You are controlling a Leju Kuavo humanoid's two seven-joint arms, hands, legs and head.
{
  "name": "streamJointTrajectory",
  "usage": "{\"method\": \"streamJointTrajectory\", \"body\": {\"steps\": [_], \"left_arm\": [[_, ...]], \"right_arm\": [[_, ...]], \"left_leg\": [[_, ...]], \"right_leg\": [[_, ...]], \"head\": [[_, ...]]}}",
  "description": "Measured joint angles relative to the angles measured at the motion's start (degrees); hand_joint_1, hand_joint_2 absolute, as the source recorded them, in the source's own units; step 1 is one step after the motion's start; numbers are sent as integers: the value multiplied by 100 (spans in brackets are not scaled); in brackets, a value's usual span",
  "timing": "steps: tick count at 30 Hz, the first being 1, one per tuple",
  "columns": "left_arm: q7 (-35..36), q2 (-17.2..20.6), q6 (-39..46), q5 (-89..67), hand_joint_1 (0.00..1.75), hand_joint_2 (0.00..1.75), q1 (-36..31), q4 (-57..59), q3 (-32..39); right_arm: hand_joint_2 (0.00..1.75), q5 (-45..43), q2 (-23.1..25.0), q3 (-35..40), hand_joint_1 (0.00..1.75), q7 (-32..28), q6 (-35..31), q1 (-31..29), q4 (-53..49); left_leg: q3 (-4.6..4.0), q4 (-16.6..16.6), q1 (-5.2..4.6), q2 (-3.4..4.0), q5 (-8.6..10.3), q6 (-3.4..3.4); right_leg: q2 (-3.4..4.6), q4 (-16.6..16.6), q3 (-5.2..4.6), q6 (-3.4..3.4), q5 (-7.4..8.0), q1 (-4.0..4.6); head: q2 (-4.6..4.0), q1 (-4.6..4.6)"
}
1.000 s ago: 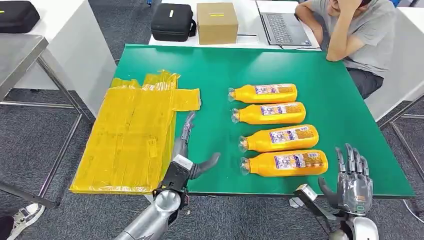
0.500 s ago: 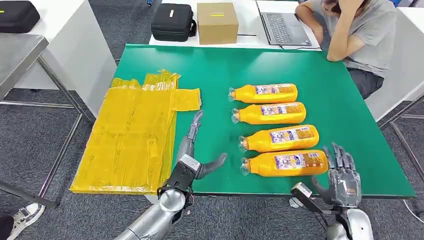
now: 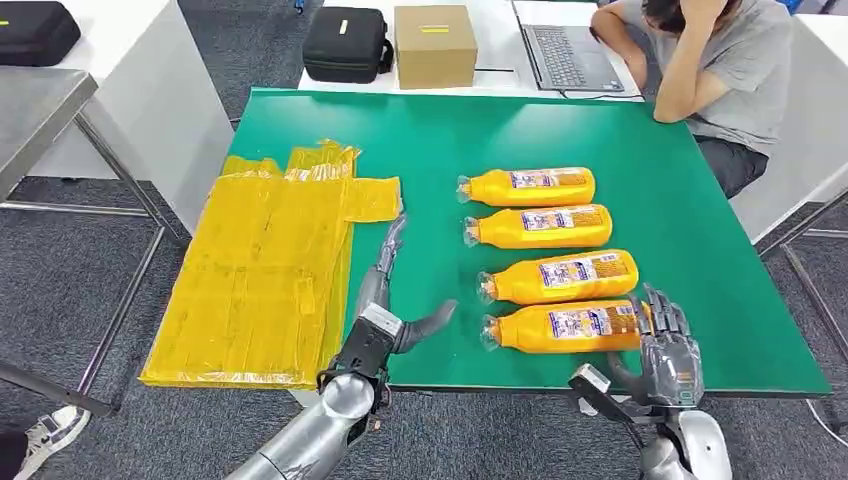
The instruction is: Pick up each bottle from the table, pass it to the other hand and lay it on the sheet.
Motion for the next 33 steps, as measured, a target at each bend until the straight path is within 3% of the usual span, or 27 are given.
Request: {"method": "streamJointTrajectory", "body": {"steps": [10, 33], "left_arm": [[0, 0, 72, 28, 0, 175, -22, 0, 2], [0, 20, 111, 94, 0, 175, -106, -31, 9]], "right_arm": [[175, 54, 50, -2, 0, -15, 0, -105, 185], [175, 402, 61, 374, 0, 677, -2, -1184, 1805]], "left_leg": [[-4, 0, 0, 1, 0, 0], [-1, 0, 0, 1, 7, 8]], "right_leg": [[1, 1, 0, 0, 0, -1], [0, 3, 2, 1, 3, 0]], "head": [[0, -2], [0, 0]]}}
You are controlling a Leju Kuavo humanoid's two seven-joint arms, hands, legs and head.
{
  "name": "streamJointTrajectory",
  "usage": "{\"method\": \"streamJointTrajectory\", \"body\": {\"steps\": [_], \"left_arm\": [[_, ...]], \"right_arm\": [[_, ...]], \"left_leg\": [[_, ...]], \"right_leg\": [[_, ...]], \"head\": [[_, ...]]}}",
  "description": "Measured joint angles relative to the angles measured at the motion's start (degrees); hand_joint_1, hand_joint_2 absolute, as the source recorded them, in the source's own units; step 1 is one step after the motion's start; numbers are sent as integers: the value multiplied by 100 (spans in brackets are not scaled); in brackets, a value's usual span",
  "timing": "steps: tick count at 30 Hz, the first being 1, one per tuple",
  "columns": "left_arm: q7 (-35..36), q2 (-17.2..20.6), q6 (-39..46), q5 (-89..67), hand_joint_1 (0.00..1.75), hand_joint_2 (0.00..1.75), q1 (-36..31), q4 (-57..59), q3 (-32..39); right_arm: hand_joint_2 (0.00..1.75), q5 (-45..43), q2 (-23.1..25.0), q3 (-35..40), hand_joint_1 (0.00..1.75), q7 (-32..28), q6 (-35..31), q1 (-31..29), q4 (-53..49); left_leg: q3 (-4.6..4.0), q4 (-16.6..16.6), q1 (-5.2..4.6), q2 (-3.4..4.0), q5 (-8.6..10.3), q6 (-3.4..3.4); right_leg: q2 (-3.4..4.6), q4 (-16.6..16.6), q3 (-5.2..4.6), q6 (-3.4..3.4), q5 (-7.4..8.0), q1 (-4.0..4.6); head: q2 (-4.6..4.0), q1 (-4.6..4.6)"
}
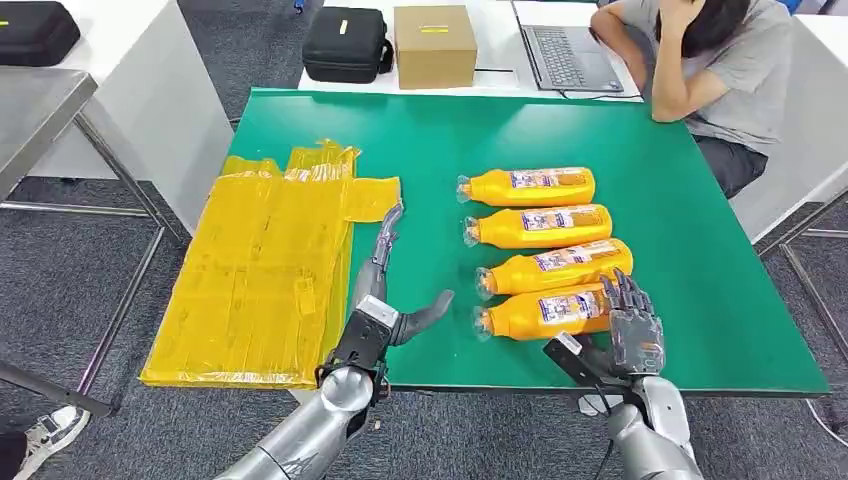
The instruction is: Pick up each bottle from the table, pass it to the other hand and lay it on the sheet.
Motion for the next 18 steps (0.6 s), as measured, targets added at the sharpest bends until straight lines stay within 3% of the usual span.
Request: {"method": "streamJointTrajectory", "body": {"steps": [4, 5, 6, 18], "left_arm": [[-2, 7, -24, 15, 0, 175, 0, 0, 2], [0, 9, -26, 15, 0, 175, 0, 0, 2], [0, 9, -26, 15, 0, 175, -1, 0, 2], [0, 11, -142, 24, 0, 175, -62, 0, 2]], "right_arm": [[175, 76, -39, 68, 0, 72, 0, -86, 148], [175, 87, -44, 77, 16, 83, 0, -104, 179], [175, 87, -48, 92, 175, 83, 0, -122, 210], [175, -131, -260, 501, 175, -135, 739, -543, 824]], "left_leg": [[8, 0, 0, 3, 0, 0], [11, 0, 0, 4, 0, 0], [14, 0, 0, 5, 0, 0], [40, 0, 0, 8, 6, -3]], "right_leg": [[2, -1, 3, 0, 2, 0], [3, -1, 5, 0, 3, 0], [4, -1, 7, 0, 3, 0], [6, -1, 26, -1, 8, 2]], "head": [[0, 0], [0, 0], [0, 0], [0, 0]]}}
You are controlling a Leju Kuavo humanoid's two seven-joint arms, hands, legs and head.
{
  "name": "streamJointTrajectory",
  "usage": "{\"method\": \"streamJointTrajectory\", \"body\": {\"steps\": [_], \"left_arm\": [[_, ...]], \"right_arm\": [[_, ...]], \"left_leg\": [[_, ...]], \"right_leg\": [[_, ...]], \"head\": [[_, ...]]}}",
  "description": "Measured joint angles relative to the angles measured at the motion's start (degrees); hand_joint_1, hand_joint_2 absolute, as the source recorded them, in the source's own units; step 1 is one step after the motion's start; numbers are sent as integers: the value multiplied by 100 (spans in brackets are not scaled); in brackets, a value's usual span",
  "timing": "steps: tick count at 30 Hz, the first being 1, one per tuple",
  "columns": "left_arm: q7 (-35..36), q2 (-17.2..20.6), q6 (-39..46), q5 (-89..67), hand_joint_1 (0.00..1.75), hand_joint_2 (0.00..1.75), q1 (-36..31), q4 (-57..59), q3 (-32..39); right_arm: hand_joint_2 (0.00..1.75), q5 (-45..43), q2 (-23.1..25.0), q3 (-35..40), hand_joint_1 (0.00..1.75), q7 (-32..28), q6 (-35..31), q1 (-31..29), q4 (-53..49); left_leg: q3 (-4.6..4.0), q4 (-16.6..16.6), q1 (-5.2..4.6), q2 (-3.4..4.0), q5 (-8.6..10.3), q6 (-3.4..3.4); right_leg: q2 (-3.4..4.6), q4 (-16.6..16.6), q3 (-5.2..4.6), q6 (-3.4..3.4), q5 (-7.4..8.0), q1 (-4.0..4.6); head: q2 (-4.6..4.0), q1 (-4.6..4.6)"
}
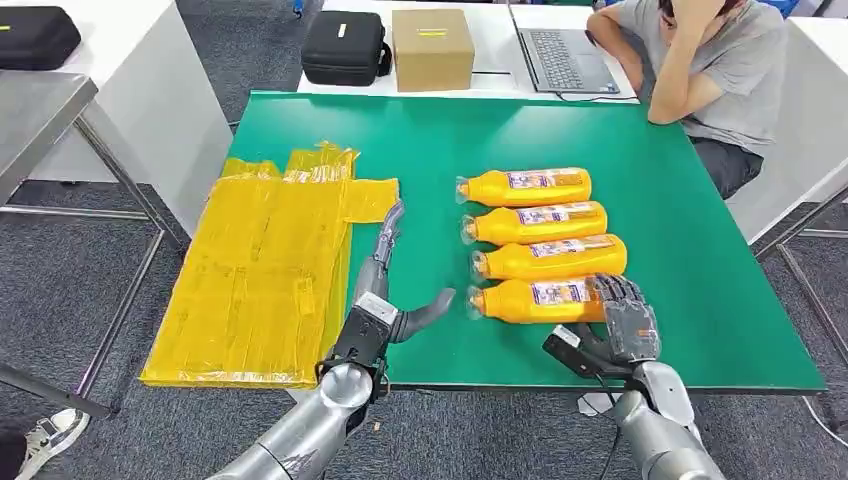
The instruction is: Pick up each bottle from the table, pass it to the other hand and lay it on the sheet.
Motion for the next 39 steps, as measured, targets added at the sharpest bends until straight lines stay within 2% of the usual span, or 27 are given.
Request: {"method": "streamJointTrajectory", "body": {"steps": [16, 20, 26, 28, 31, 34, 39], "left_arm": [[0, 31, 22, 0, 0, 175, 0, 0, 2], [0, 33, 37, -9, 0, 175, 12, 0, 4], [0, 35, 39, -9, 0, 175, 18, 0, 9], [0, 35, 50, -11, 0, 175, 18, 0, 13], [0, 35, 103, -18, 0, 175, 19, 0, 46], [0, 35, 118, -17, 0, 175, 19, 0, 57], [0, 35, 120, -13, 0, 175, 17, 0, 59]], "right_arm": [[175, -83, -109, 275, 175, 96, 304, -135, 72], [175, -550, -100, 273, 175, -203, 389, -127, 72], [175, -688, -79, 271, 175, -312, 409, -119, 72], [175, -978, -59, 264, 175, -515, 465, -110, 72], [175, -1878, 17, 266, 175, -809, 642, -32, -25], [175, -3191, 96, 477, 175, -861, 815, 165, -392], [175, -4401, 120, 868, 175, -861, 668, 460, -916]], "left_leg": [[28, 0, 0, 2, -1, -1], [27, -1, 0, 0, -1, -1], [25, -1, 0, 0, 0, -1], [23, -1, 0, -1, -1, -1], [21, -1, 0, -4, -1, -1], [16, -1, 0, -8, 0, -1], [-6, -1, 0, -8, 2, 1]], "right_leg": [[3, -2, 28, 0, 0, 0], [2, -1, 28, 0, 0, 0], [2, -1, 27, 0, -1, 0], [2, -1, 26, 0, -1, 0], [1, -1, 26, 0, -1, 0], [-3, 0, 24, 1, -2, 0], [-5, 1, 2, 1, -2, -1]], "head": [[0, 0], [0, 0], [0, 0], [0, 2], [0, 0], [0, 0], [0, 0]]}}
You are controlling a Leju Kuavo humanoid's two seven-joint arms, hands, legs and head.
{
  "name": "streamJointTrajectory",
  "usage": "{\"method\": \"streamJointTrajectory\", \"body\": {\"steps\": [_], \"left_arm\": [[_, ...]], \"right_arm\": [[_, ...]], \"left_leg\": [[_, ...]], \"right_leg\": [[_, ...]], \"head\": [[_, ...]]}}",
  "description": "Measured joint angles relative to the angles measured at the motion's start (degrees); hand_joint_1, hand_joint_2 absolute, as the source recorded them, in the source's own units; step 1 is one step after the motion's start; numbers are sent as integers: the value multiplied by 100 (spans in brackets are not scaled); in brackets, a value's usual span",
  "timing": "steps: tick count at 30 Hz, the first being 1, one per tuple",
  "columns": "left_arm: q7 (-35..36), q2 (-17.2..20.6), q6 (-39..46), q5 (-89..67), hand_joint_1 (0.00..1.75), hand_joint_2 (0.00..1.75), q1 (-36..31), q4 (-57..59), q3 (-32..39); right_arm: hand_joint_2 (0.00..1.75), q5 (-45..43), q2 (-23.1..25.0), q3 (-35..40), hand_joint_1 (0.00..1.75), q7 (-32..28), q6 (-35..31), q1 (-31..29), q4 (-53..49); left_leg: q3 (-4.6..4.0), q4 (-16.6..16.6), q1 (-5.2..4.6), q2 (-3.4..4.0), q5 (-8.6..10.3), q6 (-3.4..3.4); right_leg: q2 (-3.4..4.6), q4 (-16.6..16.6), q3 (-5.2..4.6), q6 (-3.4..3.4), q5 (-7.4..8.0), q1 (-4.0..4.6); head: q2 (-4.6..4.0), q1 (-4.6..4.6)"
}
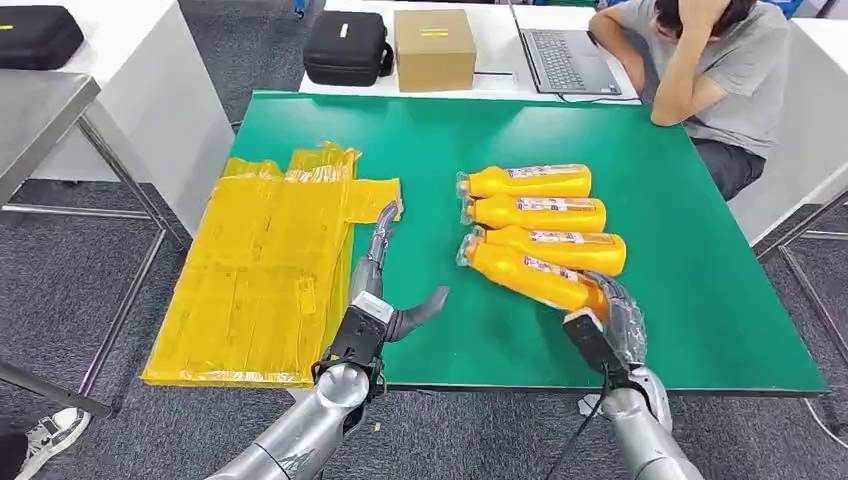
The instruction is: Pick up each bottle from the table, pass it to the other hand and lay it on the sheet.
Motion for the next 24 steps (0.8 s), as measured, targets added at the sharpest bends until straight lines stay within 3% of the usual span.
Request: {"method": "streamJointTrajectory", "body": {"steps": [14, 15, 16, 19, 20, 21, 24], "left_arm": [[0, 0, 15, 74, 0, 175, 0, -2, 0], [0, 0, 15, 74, 0, 175, -1, -2, 0], [0, 0, 15, 79, 0, 175, -1, -2, 0], [0, 0, 15, 87, 0, 175, 0, -37, 0], [0, 0, 17, 90, 0, 175, -1, -48, 0], [0, 0, 15, 90, 0, 175, 0, -52, 0], [-2, 0, 15, 90, 0, 175, 0, -68, 0]], "right_arm": [[175, -1085, -282, 1132, 175, 0, -472, 313, -677], [175, -1124, -291, 1175, 154, 0, -472, 318, -686], [175, -1138, -302, 1213, 98, 0, -472, 319, -693], [175, -1006, -334, 1333, 98, 0, -538, 292, -651], [175, -901, -352, 1383, 44, 0, -577, 245, -572], [175, -834, -372, 1431, 0, 0, -605, 207, -504], [175, -766, -411, 1510, 0, 0, -623, 133, -389]], "left_leg": [[-31, 1, -3, -2, 1, 2], [-32, 1, -3, -2, 1, 2], [-32, 0, -3, -2, 1, 2], [-33, 0, -3, -2, 2, 3], [-32, 0, -3, -1, 2, 3], [-31, 0, -3, -1, 2, 2], [-32, 1, -3, -2, 2, 3]], "right_leg": [[-3, 0, -28, 1, -2, -2], [-3, 1, -28, 1, -2, -2], [-3, 1, -28, 1, -2, -2], [-3, 1, -28, 1, -2, -2], [-2, 1, -28, 1, -2, -2], [-2, 0, -28, 1, -2, -2], [-3, 1, -27, 1, -2, -2]], "head": [[0, 0], [0, 0], [0, -2], [0, 0], [0, -2], [0, 0], [0, 0]]}}
